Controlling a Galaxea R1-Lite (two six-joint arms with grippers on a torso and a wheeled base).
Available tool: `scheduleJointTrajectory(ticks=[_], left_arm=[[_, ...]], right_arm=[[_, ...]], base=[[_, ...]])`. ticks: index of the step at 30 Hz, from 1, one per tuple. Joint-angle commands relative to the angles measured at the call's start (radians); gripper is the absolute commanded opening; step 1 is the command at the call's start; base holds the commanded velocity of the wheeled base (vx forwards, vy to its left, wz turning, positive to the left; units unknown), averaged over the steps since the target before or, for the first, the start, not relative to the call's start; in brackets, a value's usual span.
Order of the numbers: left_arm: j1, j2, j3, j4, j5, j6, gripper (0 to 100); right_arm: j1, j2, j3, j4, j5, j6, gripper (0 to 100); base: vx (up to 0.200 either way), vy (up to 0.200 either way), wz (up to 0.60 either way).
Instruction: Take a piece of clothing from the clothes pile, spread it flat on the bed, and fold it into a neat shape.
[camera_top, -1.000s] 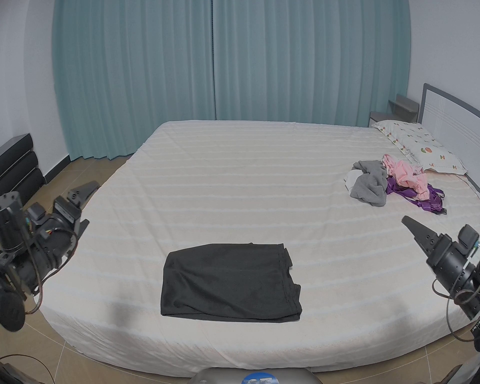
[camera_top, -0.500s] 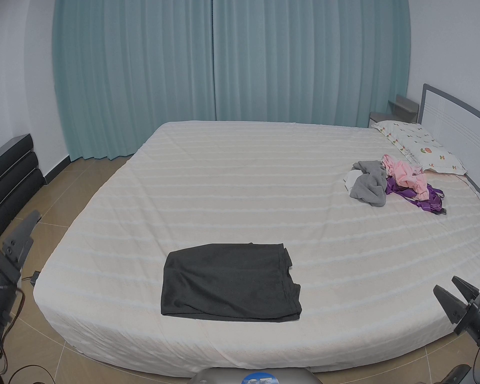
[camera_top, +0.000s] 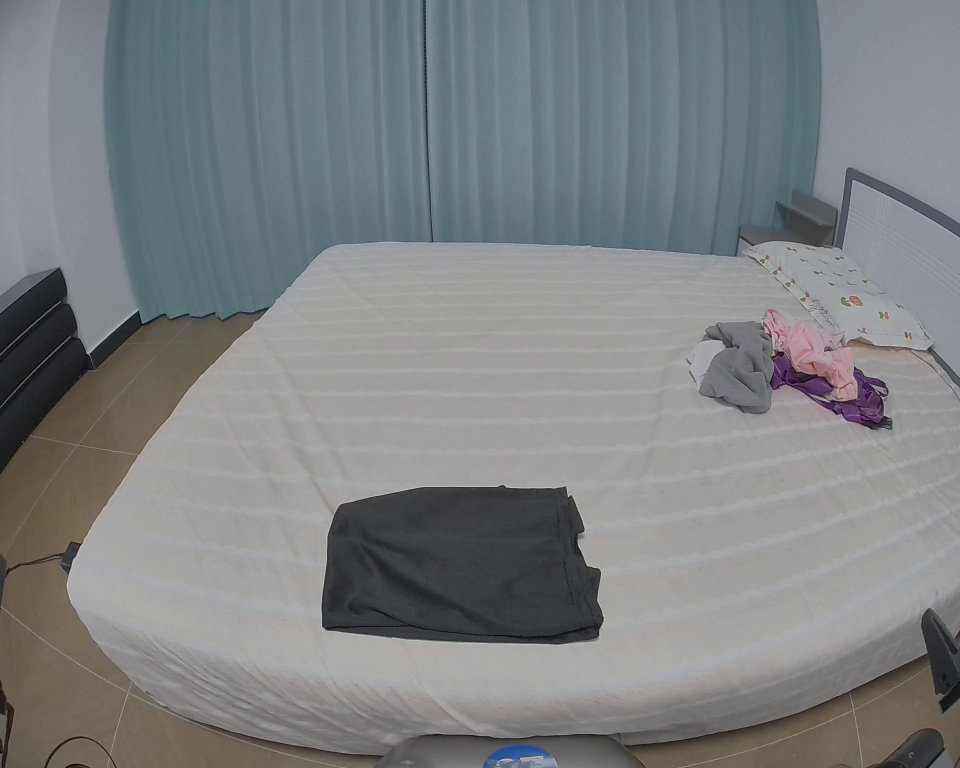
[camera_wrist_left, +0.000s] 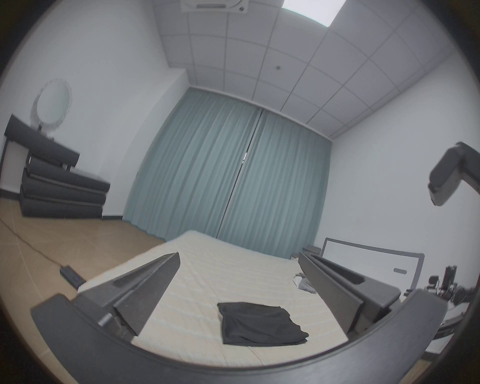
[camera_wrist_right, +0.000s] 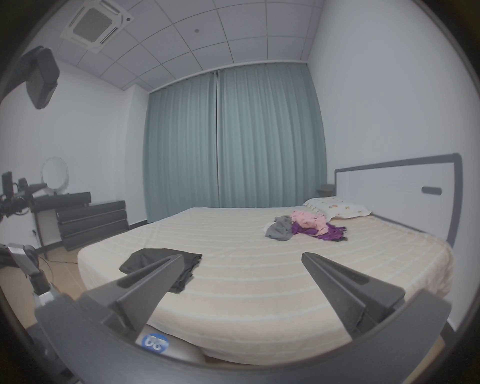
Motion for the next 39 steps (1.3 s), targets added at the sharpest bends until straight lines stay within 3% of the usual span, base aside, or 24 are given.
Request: scheduleJointTrajectory(ticks=[1, 5, 10, 13, 17, 22, 24, 25, 30, 39], left_arm=[[0.006, -0.137, -0.006, 0.014, 0.005, 0.058, 100], [0.021, -0.176, -0.006, 0.051, 0.005, 0.105, 100], [0.033, -0.216, 0.006, 0.077, 0.019, 0.18, 100], [0.033, -0.216, 0.037, 0.061, 0.071, 0.286, 100], [0.033, -0.216, 0.126, -0.026, 0.108, 0.34, 100], [0.033, -0.216, 0.296, -0.247, 0.237, 0.473, 100], [0.033, -0.216, 0.296, -0.268, 0.248, 0.481, 100], [0.033, -0.216, 0.296, -0.27, 0.244, 0.486, 100], [0.033, -0.217, 0.296, -0.164, 0.248, 0.464, 100], [0.033, -0.217, 0.296, 0.037, 0.252, 0.418, 100]], right_arm=[[-0.021, -0.125, -0.074, 0.082, -0.031, -0.048, 100], [-0.023, -0.125, -0.08, 0.076, -0.044, -0.051, 100], [-0.106, -0.178, -0.09, 0.098, -0.06, -0.084, 100], [-0.116, -0.224, -0.112, 0.154, -0.058, -0.155, 100], [-0.116, -0.224, -0.072, 0.145, -0.018, -0.126, 100], [-0.116, -0.224, 0.101, -0.139, 0.003, -0.114, 100], [-0.116, -0.224, 0.199, -0.289, 0.005, -0.126, 100], [-0.116, -0.224, 0.21, -0.298, 0.006, -0.129, 100], [-0.116, -0.224, 0.209, -0.091, -0.02, -0.094, 100], [-0.116, -0.223, 0.207, -0.088, -0.032, 0.038, 100]], base=[[0.0, 0.0, 0.0], [0.0, 0.0, 0.0], [0.0, 0.0, 0.0], [0.0, 0.0, 0.0], [0.0, 0.0, 0.0], [0.0, 0.0, 0.0], [0.0, 0.0, 0.0], [0.0, 0.0, 0.0], [0.0, 0.0, 0.0], [0.0, 0.0, 0.0]])
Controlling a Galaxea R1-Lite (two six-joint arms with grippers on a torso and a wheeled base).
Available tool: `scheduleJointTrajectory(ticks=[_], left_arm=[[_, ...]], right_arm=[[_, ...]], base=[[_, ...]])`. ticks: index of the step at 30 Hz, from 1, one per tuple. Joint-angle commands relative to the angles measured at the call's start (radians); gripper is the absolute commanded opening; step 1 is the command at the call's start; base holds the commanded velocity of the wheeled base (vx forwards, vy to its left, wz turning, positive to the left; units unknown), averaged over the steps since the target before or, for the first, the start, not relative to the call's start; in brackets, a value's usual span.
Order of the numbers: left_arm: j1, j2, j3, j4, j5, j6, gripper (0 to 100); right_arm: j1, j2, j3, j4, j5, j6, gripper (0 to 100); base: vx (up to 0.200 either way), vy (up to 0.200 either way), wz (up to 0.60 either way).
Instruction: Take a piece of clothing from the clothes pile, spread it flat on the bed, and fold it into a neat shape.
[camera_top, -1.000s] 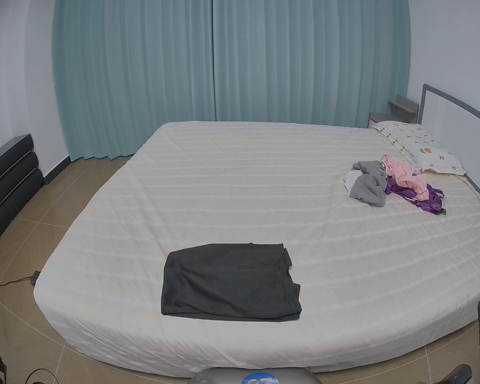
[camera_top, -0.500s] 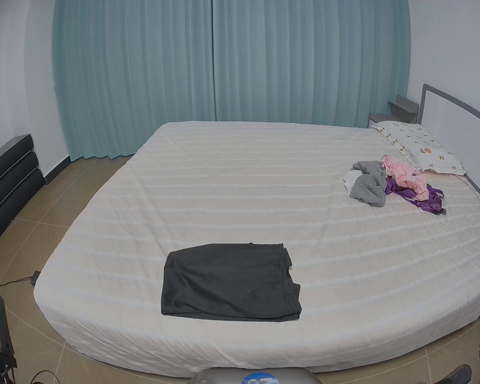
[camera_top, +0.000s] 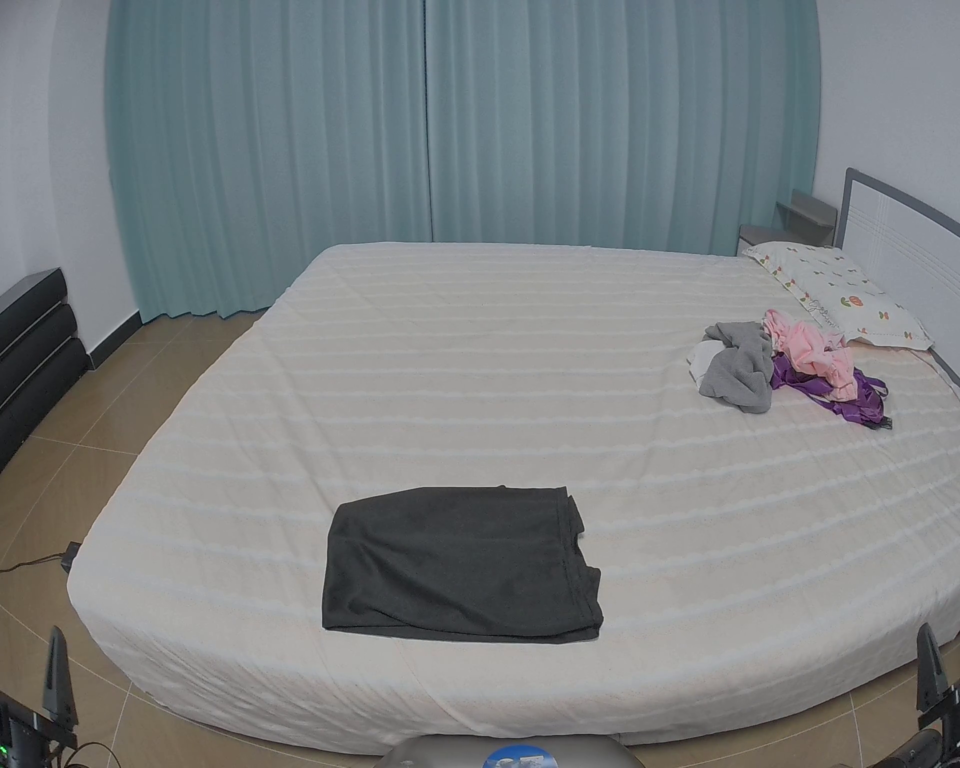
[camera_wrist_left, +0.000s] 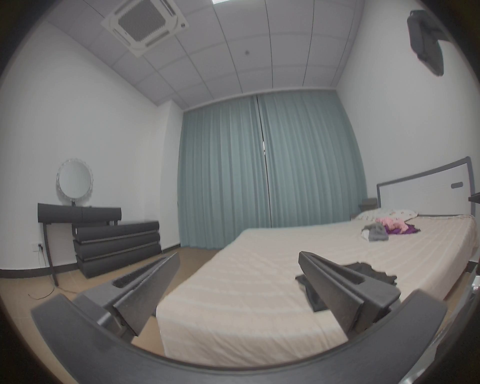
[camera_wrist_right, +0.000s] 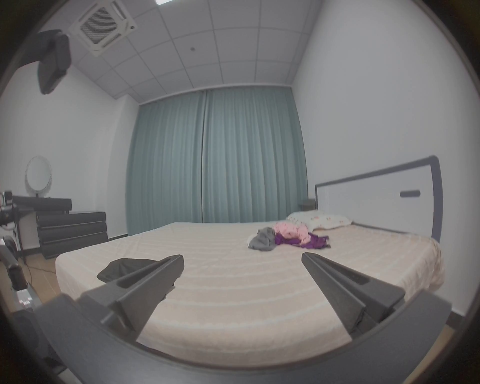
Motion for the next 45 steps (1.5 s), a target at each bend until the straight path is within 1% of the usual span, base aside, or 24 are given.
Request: scheduleJointTrajectory(ticks=[1, 2, 4, 8, 10, 11, 14, 17, 19, 21, 23, 24, 25, 31, 45], left_arm=[[0.0, 0.005, 0.02, 0.107, 0.011, -0.029, 100], [0.0, 0.005, 0.02, 0.123, 0.003, -0.053, 100], [0.0, 0.005, 0.02, 0.118, 0.002, -0.07, 100], [0.0, 0.006, 0.02, 0.121, 0.005, -0.076, 100], [0.0, 0.003, 0.02, 0.133, 0.025, -0.066, 100], [0.0, 0.005, 0.02, 0.136, 0.037, -0.069, 100], [0.0, 0.005, 0.02, 0.136, 0.039, -0.067, 100], [-0.001, 0.005, 0.018, 0.144, 0.031, -0.098, 100], [-0.001, 0.005, 0.017, 0.155, 0.025, -0.115, 100], [-0.001, 0.005, 0.018, 0.149, -0.023, -0.115, 100], [0.0, 0.005, 0.02, 0.159, -0.133, -0.125, 100], [0.0, 0.006, 0.018, 0.173, -0.175, -0.118, 100], [0.0, 0.003, 0.018, 0.184, -0.198, -0.113, 100], [-0.001, 0.003, 0.02, 0.189, -0.198, -0.064, 100], [0.0, 0.002, 0.02, 0.189, -0.199, -0.069, 100]], right_arm=[[0.0, -0.01, 0.021, 0.035, -0.014, 0.064, 100], [0.0, -0.01, 0.021, 0.035, -0.017, 0.067, 100], [0.0, -0.01, 0.02, 0.066, -0.025, 0.055, 100], [0.0, -0.008, 0.017, 0.077, -0.023, 0.032, 100], [0.0, -0.01, 0.017, 0.077, -0.023, 0.027, 100], [0.0, -0.01, 0.018, 0.088, -0.011, 0.026, 100], [0.0, -0.01, 0.023, 0.089, 0.002, 0.016, 100], [0.0, -0.01, 0.023, 0.103, 0.023, -0.008, 100], [0.0, -0.01, 0.023, 0.103, 0.025, -0.011, 100], [0.0, -0.01, 0.023, 0.101, 0.032, -0.013, 100], [0.0, -0.011, 0.024, 0.098, 0.034, -0.013, 100], [0.0, -0.01, 0.024, 0.1, 0.035, -0.013, 100], [0.0, -0.011, 0.024, 0.1, 0.034, -0.011, 100], [0.0, -0.011, 0.024, 0.098, 0.034, -0.004, 100], [0.001, -0.011, 0.024, 0.097, 0.035, 0.001, 100]], base=[[0.0, 0.0, 0.0], [0.0, 0.0, 0.0], [0.0, 0.0, 0.0], [0.0, 0.0, 0.0], [0.0, 0.0, 0.0], [0.0, 0.0, 0.0], [0.0, 0.0, 0.0], [0.0, 0.0, 0.0], [0.0, 0.0, 0.0], [0.0, 0.0, 0.0], [0.0, 0.0, 0.0], [0.0, 0.0, 0.0], [0.0, 0.0, 0.0], [0.0, 0.0, 0.0], [0.0, 0.0, 0.0]])
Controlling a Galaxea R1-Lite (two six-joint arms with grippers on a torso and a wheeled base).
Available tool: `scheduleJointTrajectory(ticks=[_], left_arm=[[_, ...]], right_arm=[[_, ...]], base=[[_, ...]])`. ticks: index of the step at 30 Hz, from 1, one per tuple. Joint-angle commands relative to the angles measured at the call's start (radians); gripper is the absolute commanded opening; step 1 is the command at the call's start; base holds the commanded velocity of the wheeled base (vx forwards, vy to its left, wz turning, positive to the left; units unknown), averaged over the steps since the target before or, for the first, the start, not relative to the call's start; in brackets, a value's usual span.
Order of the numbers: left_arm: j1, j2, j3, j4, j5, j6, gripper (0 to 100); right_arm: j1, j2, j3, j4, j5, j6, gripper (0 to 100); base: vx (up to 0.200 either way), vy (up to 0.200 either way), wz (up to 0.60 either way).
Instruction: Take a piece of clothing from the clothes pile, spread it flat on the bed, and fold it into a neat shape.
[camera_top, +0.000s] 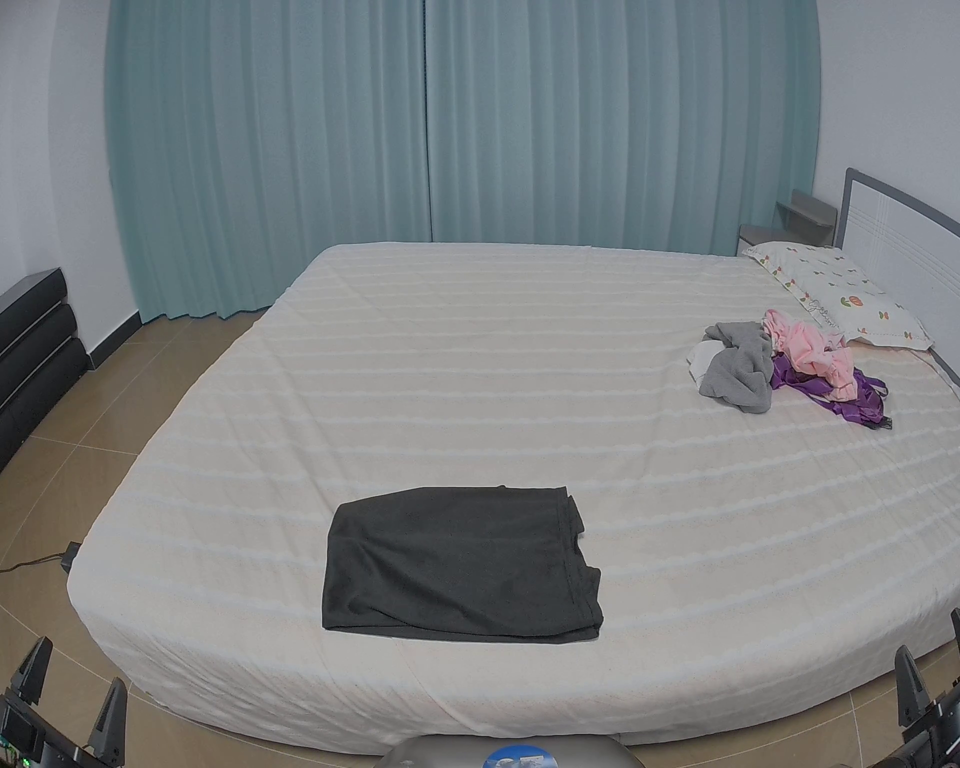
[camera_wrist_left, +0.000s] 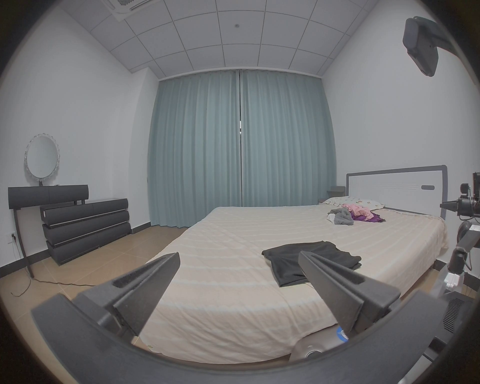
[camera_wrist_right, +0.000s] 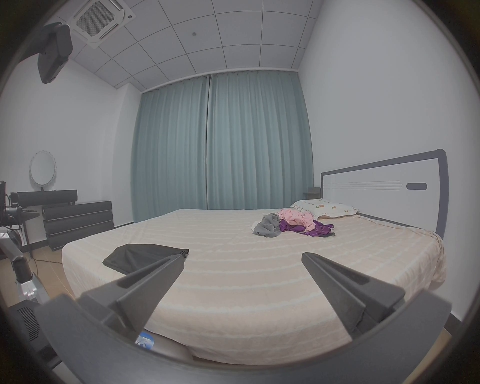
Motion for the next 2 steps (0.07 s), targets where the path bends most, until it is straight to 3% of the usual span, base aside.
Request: scheduleJointTrajectory(ticks=[1, 2], left_arm=[[0.0, -0.001, 0.018, -0.001, 0.0, 0.0, 100], [0.0, -0.002, 0.018, -0.001, 0.0, 0.0, 100]], right_arm=[[0.0, -0.013, 0.018, 0.0, 0.002, 0.001, 100], [0.0, -0.013, 0.018, 0.0, 0.003, 0.004, 100]], base=[[0.0, 0.0, 0.0], [0.0, 0.0, 0.0]])
